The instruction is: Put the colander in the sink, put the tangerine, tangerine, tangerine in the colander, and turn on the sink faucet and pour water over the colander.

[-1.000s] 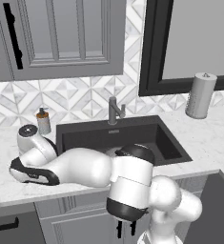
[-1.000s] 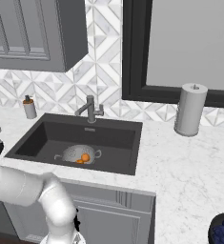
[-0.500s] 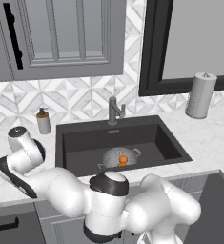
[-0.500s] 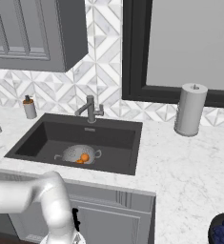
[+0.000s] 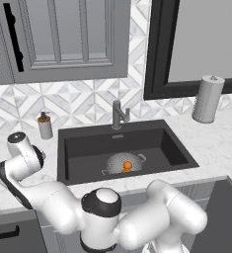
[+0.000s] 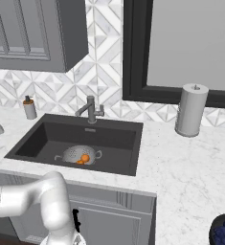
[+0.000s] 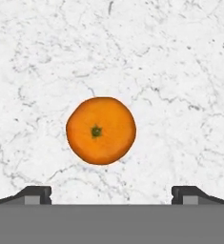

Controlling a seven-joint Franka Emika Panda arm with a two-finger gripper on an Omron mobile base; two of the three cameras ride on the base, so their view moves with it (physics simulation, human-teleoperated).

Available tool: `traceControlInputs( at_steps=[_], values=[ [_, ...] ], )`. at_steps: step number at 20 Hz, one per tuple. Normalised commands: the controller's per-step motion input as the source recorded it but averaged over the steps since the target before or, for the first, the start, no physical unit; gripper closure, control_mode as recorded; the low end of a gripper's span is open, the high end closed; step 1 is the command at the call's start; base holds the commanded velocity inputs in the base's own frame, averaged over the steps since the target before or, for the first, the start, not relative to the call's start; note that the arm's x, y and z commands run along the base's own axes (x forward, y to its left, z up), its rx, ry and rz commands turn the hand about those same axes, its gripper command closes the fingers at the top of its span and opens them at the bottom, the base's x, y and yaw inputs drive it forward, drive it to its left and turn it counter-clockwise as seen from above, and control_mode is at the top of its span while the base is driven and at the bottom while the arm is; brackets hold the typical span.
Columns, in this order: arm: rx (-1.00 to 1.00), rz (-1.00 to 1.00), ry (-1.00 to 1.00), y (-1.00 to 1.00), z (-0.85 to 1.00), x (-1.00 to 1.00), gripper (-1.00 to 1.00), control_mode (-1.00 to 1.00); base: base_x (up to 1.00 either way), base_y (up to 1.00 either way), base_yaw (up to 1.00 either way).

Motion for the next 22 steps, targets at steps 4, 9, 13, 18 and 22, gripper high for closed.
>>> traceControlInputs(
  at_steps=[4, 9, 13, 18, 22],
  values=[
    [0.0, 0.0, 0.0, 0.18, -0.17, 0.26, -1.0, -1.0, 0.0, 0.0, 0.0],
    [0.0, 0.0, 0.0, 0.22, -0.17, 0.3, -1.0, -1.0, 0.0, 0.0, 0.0],
    [0.0, 0.0, 0.0, 0.22, -0.16, 0.19, -1.0, -1.0, 0.0, 0.0, 0.0],
    [0.0, 0.0, 0.02, 0.16, -0.14, 0.03, 1.0, -1.0, 0.0, 0.0, 0.0],
    [0.0, 0.0, 0.04, -0.08, -0.08, -0.12, 1.0, -1.0, 0.0, 0.0, 0.0]
  ],
)
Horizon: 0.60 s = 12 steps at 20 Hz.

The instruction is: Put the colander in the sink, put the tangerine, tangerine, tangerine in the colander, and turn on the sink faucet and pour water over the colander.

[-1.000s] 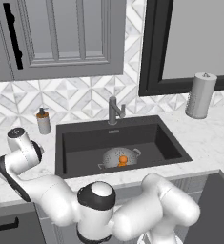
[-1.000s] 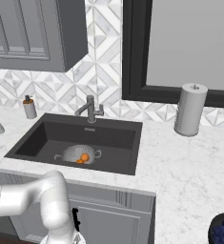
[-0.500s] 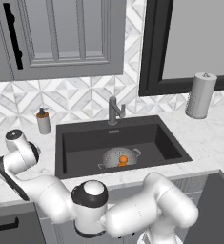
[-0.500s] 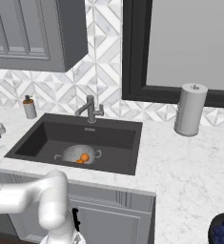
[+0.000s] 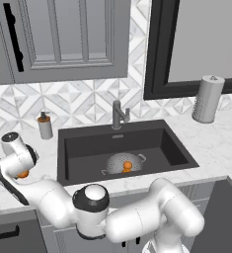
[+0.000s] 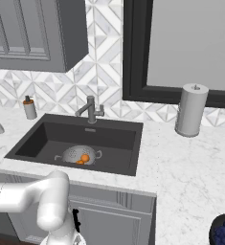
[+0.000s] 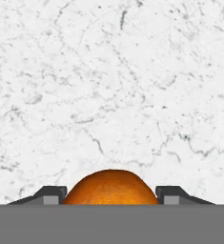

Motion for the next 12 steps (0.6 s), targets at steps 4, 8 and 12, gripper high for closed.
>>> traceControlInputs(
  at_steps=[4, 8, 12],
  values=[
    [0.0, -0.04, 0.01, -0.57, -0.01, -0.3, 1.0, -1.0, 0.0, 0.0, 0.0],
    [0.0, -0.04, -0.01, -0.63, 0.29, -0.41, 1.0, -1.0, 0.0, 0.0, 0.0],
    [0.03, -0.01, -0.13, -0.96, 0.56, -0.78, 1.0, -1.0, 0.0, 0.0, 0.0]
  ],
)
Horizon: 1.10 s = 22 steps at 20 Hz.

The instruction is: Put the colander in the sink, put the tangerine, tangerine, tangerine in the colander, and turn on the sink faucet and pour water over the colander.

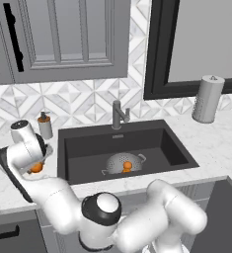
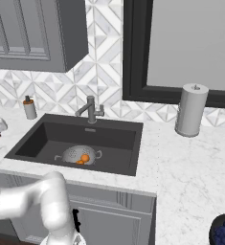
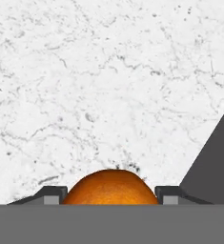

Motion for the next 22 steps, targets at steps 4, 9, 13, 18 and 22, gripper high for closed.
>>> traceControlInputs(
  at_steps=[4, 9, 13, 18, 22],
  values=[
    [0.11, 0.0, -0.17, -1.0, 0.63, -0.91, 1.0, -1.0, 0.0, 0.0, 0.0],
    [0.2, 0.0, -0.04, -1.0, 0.77, -0.71, 1.0, -1.0, 0.0, 0.0, 0.0],
    [0.3, 0.0, 0.01, -1.0, 0.72, -0.45, 1.0, -1.0, 0.0, 0.0, 0.0],
    [0.28, -0.08, 0.15, -1.0, 0.53, -0.1, 1.0, -1.0, 0.0, 0.0, 0.0],
    [0.13, -0.21, 0.2, -1.0, 0.27, 0.0, 1.0, -1.0, 0.0, 0.0, 0.0]
  ],
)
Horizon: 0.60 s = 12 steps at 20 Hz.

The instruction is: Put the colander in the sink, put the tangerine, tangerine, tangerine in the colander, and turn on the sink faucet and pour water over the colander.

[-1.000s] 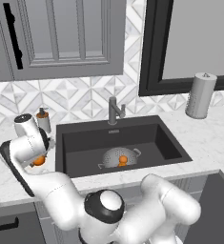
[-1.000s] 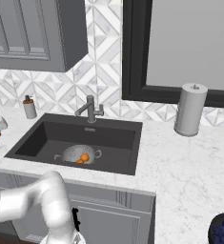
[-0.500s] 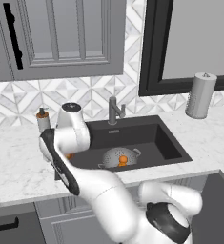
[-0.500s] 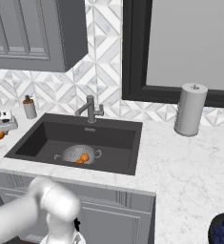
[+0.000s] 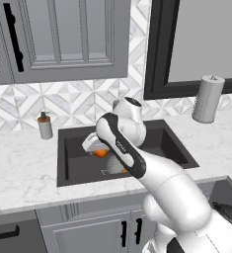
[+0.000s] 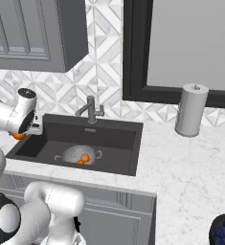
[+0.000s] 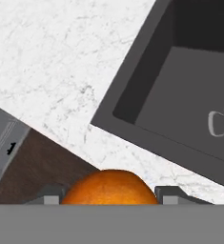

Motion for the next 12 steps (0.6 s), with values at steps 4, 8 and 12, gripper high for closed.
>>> traceControlInputs(
  at_steps=[4, 8, 12],
  values=[
    [0.07, -0.23, 0.18, -1.0, 0.07, 0.0, 1.0, -1.0, 0.0, 0.0, 0.0],
    [0.01, -0.27, 0.19, -1.0, 0.0, 0.04, 1.0, -1.0, 0.0, 0.0, 0.0],
    [0.0, -0.25, 0.15, -1.0, 0.0, 0.23, 1.0, -1.0, 0.0, 0.0, 0.0]
  ],
)
